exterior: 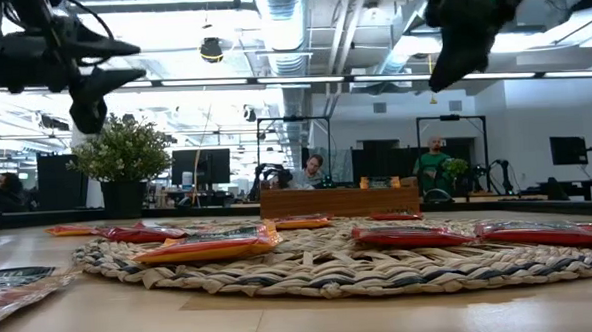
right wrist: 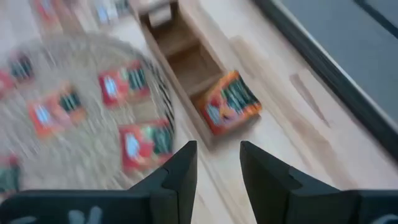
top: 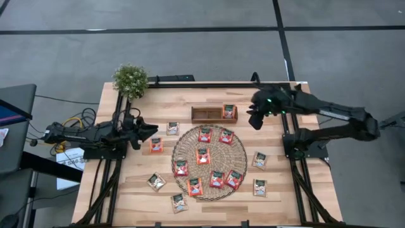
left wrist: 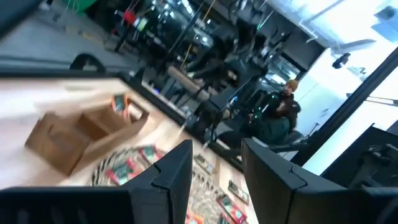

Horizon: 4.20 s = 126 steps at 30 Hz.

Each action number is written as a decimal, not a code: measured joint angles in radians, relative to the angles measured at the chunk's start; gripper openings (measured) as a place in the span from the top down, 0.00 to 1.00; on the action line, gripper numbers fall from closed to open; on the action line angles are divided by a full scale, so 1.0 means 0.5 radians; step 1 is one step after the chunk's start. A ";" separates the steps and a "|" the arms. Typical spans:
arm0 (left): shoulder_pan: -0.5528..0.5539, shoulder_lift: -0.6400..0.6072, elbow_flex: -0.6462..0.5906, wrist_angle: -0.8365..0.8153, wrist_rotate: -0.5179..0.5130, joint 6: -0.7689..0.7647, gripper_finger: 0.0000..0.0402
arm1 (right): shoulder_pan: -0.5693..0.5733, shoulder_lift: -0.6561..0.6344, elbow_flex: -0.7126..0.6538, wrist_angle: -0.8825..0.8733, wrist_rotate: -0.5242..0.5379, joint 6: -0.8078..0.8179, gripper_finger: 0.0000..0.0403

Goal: Pick & Place Tea
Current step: Put the orange tea bag into the right section of the wooden organizer

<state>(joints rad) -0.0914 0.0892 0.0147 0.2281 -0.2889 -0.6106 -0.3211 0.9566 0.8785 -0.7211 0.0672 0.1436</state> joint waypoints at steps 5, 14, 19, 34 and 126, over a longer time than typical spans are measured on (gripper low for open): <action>0.000 0.068 0.196 0.088 0.005 0.175 0.67 | 0.072 -0.346 -0.403 0.556 -0.003 0.285 0.72; 0.001 0.807 0.720 0.062 0.165 0.427 0.67 | 0.196 -0.674 -0.833 1.206 0.015 0.496 0.72; 0.000 1.377 1.055 -0.127 0.201 0.505 0.67 | 0.230 -0.740 -0.893 1.290 0.019 0.500 0.72; 0.005 2.534 1.894 -0.611 0.527 1.150 0.67 | 0.303 -0.766 -0.929 1.404 0.011 0.490 0.72; 0.140 3.878 3.000 -1.899 0.450 0.878 0.44 | 0.303 -0.764 -0.928 1.278 -0.449 0.271 0.72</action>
<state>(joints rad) -0.0216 2.0281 1.5148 -0.7215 -0.0639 -0.1717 -0.1697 0.5747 0.4145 -0.0822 -0.1574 0.2790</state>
